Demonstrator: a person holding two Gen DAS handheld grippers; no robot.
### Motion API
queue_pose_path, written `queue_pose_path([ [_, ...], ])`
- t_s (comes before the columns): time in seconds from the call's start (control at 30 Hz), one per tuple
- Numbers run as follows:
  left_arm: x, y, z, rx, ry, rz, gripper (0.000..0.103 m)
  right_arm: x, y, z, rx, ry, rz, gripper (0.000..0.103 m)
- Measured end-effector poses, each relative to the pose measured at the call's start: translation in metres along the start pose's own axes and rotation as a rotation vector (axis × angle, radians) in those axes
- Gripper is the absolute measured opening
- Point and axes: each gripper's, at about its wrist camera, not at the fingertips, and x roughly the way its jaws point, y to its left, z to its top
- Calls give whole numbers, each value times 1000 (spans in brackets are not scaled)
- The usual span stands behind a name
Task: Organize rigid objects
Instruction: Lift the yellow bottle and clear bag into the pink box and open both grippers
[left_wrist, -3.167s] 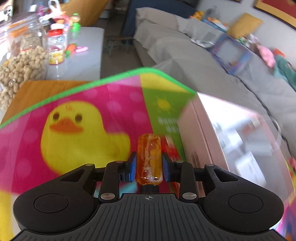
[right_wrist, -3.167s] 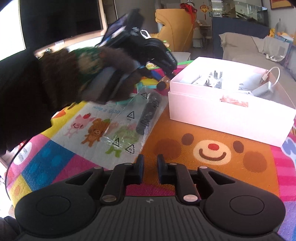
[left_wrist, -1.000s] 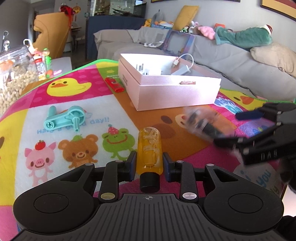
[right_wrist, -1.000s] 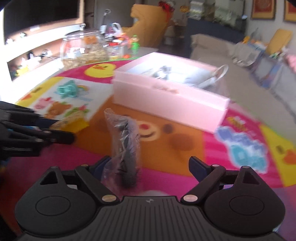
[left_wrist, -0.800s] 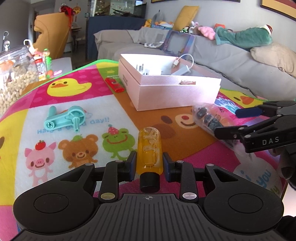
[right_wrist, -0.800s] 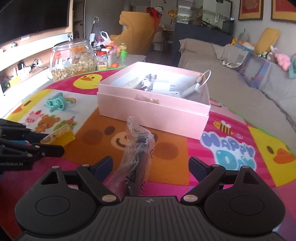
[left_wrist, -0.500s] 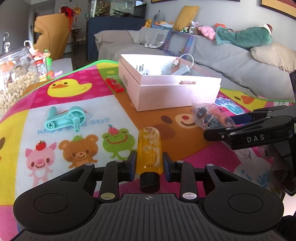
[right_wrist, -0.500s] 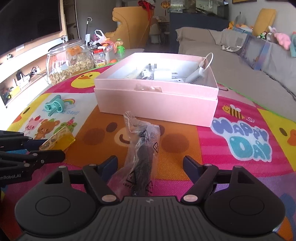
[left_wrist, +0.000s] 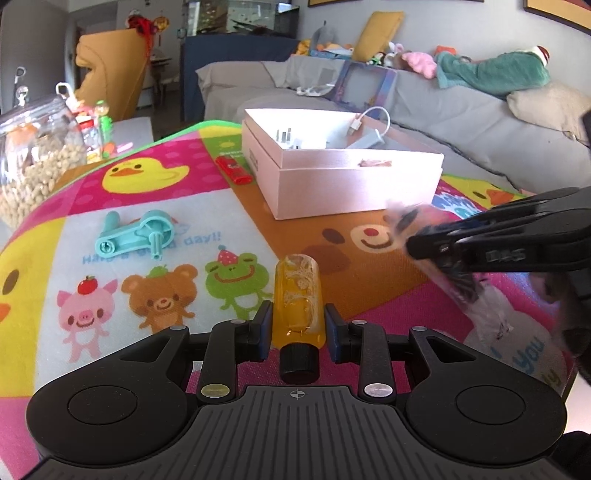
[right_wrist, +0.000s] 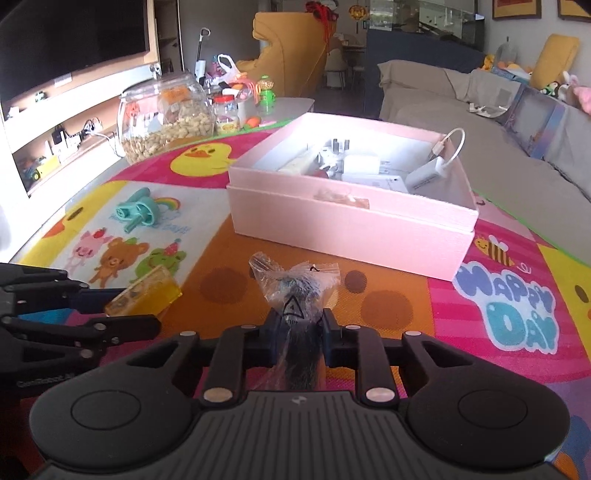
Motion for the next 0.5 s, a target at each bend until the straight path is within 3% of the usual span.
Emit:
queue_pose_path([
  [0.17,-4,-9,2,29,31,3,32,-39,-10,-1,43,-72,0,21],
  [0.3,-15,-23,4,61,65,-84,32,-70,-21,1,62,-151,-48,21],
  [0.5,-44,-39,46,138,-20,-100,32,-103,-35,-1,99,-254,-81,21],
])
